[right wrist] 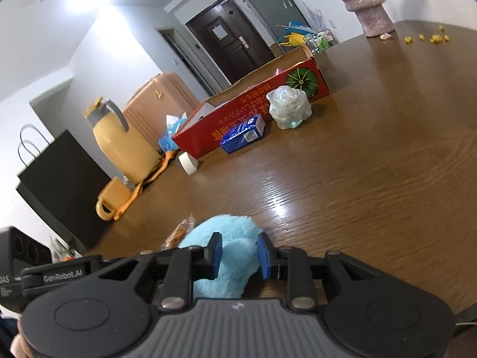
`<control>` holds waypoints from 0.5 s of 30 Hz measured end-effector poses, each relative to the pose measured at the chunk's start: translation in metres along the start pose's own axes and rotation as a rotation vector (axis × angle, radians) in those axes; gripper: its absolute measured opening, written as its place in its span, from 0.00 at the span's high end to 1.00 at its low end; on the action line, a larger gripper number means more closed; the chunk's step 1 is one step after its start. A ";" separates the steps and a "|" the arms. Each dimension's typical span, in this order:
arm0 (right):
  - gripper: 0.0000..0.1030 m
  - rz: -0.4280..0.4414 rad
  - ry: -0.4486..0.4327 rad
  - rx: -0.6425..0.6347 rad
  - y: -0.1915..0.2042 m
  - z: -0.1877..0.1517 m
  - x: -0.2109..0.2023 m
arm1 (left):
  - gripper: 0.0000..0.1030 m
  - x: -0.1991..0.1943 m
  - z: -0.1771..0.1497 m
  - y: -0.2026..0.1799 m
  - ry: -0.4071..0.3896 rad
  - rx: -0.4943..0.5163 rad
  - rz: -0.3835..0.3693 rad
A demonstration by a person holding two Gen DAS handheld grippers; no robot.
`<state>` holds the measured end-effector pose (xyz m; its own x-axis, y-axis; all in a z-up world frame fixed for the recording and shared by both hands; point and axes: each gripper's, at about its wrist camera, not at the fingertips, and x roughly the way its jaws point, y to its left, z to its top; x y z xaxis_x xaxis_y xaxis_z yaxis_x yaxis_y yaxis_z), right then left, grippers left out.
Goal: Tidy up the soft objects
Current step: 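Grasp the light-blue plush toy with both grippers and lift it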
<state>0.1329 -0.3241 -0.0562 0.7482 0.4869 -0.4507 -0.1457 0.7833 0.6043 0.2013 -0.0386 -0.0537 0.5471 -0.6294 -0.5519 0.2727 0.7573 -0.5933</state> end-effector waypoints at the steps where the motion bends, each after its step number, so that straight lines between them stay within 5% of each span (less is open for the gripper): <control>1: 0.68 0.003 -0.002 0.000 0.001 -0.002 -0.001 | 0.52 0.000 0.000 0.000 0.000 0.000 -0.003; 5: 0.65 0.018 0.008 -0.002 0.002 -0.006 0.001 | 0.63 0.002 -0.004 0.002 -0.006 0.010 -0.023; 15: 0.76 0.031 0.003 0.008 0.004 0.001 0.012 | 0.65 0.000 0.006 0.005 -0.038 0.043 -0.037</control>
<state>0.1421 -0.3155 -0.0582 0.7415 0.5119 -0.4337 -0.1632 0.7646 0.6235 0.2070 -0.0337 -0.0532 0.5656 -0.6503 -0.5071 0.3262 0.7412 -0.5867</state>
